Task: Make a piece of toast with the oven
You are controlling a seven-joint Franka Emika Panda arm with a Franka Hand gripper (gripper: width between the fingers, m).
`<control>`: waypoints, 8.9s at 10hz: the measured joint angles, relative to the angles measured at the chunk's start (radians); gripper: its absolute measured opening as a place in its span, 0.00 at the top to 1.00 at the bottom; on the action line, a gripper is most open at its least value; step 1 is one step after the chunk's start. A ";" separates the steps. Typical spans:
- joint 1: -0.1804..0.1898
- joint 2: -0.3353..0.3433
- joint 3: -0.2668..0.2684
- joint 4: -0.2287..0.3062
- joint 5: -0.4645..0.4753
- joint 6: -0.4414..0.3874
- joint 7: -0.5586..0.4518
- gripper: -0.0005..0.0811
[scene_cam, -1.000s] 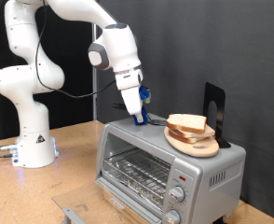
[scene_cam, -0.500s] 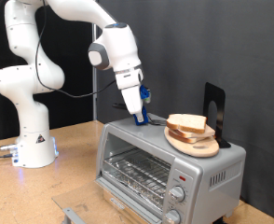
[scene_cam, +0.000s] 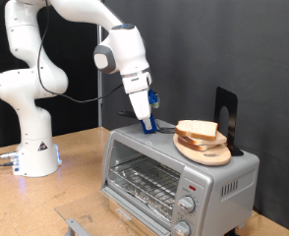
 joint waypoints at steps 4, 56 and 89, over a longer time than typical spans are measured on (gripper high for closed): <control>0.001 0.000 0.001 0.000 0.000 0.000 -0.012 0.01; 0.004 -0.004 0.072 -0.014 0.008 0.086 0.106 0.01; 0.023 -0.457 -0.194 -0.223 0.316 -0.092 -0.061 0.52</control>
